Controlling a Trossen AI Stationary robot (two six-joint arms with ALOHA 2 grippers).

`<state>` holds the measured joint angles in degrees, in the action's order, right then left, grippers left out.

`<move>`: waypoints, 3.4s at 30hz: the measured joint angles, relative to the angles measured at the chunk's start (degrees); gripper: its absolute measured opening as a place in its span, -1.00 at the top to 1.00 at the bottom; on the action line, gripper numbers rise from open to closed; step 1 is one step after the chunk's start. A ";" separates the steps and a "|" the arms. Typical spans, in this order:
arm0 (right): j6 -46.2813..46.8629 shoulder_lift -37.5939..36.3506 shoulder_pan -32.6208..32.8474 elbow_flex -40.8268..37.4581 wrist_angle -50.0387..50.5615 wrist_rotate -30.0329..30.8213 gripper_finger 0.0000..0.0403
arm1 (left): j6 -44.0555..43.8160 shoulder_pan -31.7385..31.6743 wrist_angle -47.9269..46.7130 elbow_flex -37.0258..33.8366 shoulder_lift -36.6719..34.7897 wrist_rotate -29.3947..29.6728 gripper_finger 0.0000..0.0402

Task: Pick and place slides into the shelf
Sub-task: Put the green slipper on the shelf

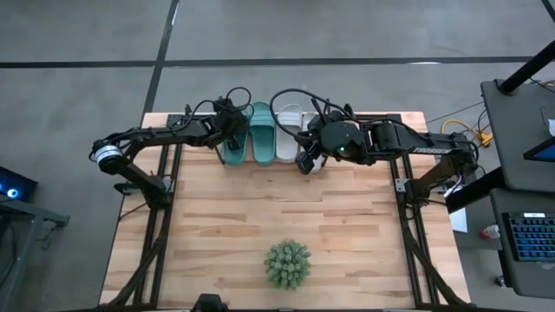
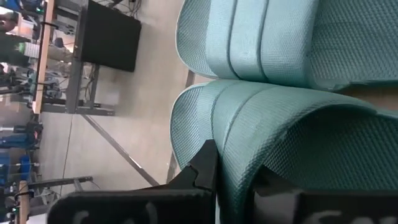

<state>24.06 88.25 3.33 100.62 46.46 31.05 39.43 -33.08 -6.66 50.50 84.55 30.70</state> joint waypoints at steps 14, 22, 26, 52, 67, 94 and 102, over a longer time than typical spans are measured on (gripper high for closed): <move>1.73 0.04 0.00 0.00 0.00 -1.49 0.69 | -0.23 0.05 0.53 -0.68 3.80 -0.22 1.00; 2.57 0.04 0.00 0.00 0.02 -1.57 0.69 | -1.61 0.13 2.45 -0.92 5.56 -0.15 1.00; 2.92 0.04 0.00 0.00 0.07 -1.57 0.69 | -1.59 0.11 3.10 -0.82 5.54 -0.20 1.00; 1.85 0.04 -0.37 0.00 0.24 -1.49 0.69 | -1.59 0.11 2.67 0.15 3.89 -1.58 0.63; 1.44 0.04 -0.37 0.00 0.48 -1.49 0.69 | -1.67 0.35 0.14 -0.20 2.80 -2.89 0.62; 1.59 0.04 -0.37 0.00 1.37 -1.51 0.69 | -3.71 0.44 -3.29 -0.53 2.18 -10.71 0.62; 1.41 0.04 -0.37 0.00 1.36 -1.51 0.69 | -3.71 0.46 -3.69 -0.42 1.12 -11.14 0.62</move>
<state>25.47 88.29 2.96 100.62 47.81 29.54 35.73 -32.62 -10.35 50.08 85.68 19.56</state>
